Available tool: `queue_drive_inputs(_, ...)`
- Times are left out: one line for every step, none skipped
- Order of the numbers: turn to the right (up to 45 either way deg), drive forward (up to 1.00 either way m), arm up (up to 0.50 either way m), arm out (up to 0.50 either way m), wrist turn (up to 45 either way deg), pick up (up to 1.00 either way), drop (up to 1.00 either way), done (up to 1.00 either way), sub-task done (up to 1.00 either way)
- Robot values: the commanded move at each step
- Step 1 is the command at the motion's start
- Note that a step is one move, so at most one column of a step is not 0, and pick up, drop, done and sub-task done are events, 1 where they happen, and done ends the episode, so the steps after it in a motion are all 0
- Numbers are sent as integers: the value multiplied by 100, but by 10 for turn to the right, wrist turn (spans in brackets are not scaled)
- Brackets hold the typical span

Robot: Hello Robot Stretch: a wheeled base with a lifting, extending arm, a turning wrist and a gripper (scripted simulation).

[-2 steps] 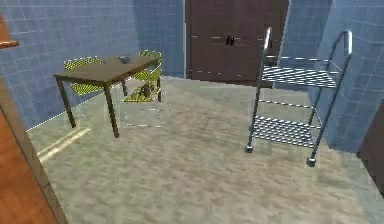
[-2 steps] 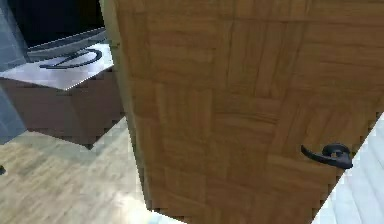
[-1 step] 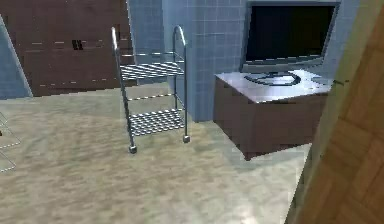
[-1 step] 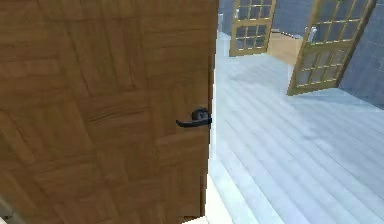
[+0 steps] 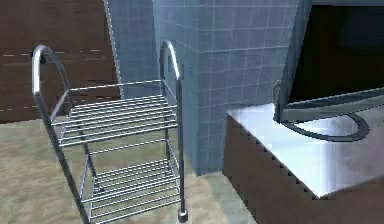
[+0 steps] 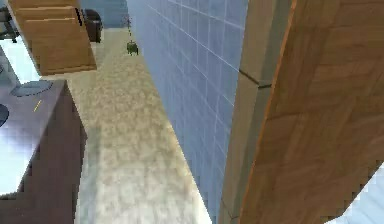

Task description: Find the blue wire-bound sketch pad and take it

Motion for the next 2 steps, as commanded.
queue_drive_inputs(390, 0, 0, 0, 0, 0, 0, 0, 0)
queue_drive_inputs(0, 5, 0, 0, 0, 0, 0, 0, 0)
